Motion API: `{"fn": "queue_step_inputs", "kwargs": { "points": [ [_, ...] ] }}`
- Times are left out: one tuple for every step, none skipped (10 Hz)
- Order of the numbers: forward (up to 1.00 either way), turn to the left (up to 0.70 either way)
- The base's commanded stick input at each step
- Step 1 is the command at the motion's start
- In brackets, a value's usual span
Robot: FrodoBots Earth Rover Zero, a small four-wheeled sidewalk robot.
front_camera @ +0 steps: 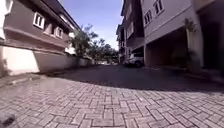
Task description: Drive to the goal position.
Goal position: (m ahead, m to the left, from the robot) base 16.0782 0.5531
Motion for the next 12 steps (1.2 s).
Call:
{"fn": "queue_step_inputs", "kwargs": {
  "points": [
    [0.7, 0.35],
    [0.7, 0.17],
    [0.7, 0.0],
    [0.7, 0.0],
    [0.7, 0.0],
    [0.7, 0.0],
    [0.7, 0.0],
    [0.7, 0.0],
    [0.7, 0.0],
    [0.7, 0.0],
    [0.7, 0.0],
    [0.7, 0.0]
  ]
}}
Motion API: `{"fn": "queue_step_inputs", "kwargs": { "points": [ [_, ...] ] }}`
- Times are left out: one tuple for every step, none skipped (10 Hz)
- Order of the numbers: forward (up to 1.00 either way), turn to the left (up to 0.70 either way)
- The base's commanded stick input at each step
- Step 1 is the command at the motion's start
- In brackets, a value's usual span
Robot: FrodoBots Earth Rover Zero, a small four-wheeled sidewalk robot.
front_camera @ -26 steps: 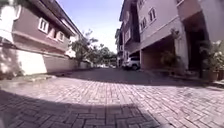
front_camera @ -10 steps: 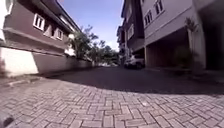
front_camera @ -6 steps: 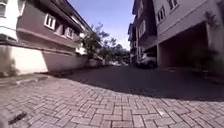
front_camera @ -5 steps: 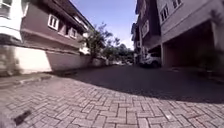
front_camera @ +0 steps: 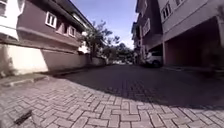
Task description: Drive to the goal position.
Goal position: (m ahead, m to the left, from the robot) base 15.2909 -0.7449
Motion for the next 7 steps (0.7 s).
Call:
{"fn": "queue_step_inputs", "kwargs": {
  "points": [
    [0.7, 0.0],
    [0.7, 0.0],
    [0.7, 0.0],
    [0.7, 0.0],
    [0.7, 0.0],
    [0.7, 0.0],
    [0.7, 0.0]
  ]
}}
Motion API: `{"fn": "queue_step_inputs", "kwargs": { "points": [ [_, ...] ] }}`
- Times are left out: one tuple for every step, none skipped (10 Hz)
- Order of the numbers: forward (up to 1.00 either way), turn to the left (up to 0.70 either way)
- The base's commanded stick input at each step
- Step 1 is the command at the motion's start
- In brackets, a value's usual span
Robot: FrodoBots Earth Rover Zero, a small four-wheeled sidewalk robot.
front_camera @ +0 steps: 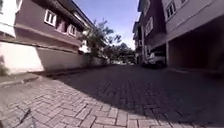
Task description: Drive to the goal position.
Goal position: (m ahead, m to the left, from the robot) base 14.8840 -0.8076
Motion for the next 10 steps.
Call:
{"fn": "queue_step_inputs", "kwargs": {
  "points": [
    [0.7, 0.0],
    [0.7, 0.0],
    [0.7, 0.0],
    [0.7, 0.0],
    [0.7, 0.0],
    [0.7, 0.0],
    [0.7, 0.0],
    [0.7, 0.0],
    [0.7, 0.0],
    [0.7, 0.0]
  ]
}}
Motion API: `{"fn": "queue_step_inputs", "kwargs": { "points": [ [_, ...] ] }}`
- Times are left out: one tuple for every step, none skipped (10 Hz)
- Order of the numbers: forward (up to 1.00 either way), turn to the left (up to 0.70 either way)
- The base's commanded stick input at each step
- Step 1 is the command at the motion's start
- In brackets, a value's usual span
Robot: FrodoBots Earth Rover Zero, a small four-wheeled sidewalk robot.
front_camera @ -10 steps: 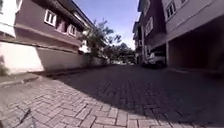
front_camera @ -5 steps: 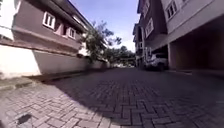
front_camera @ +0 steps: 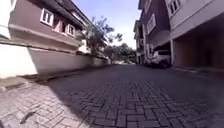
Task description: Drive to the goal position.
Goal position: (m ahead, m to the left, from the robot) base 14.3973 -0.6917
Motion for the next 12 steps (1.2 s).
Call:
{"fn": "queue_step_inputs", "kwargs": {
  "points": [
    [0.7, 0.0],
    [0.7, 0.0],
    [0.7, 0.0],
    [0.7, 0.0],
    [0.7, 0.0],
    [0.7, 0.0],
    [0.7, 0.0],
    [0.7, 0.0],
    [0.7, 0.0],
    [0.7, 0.0],
    [0.7, 0.0],
    [0.7, 0.0]
  ]
}}
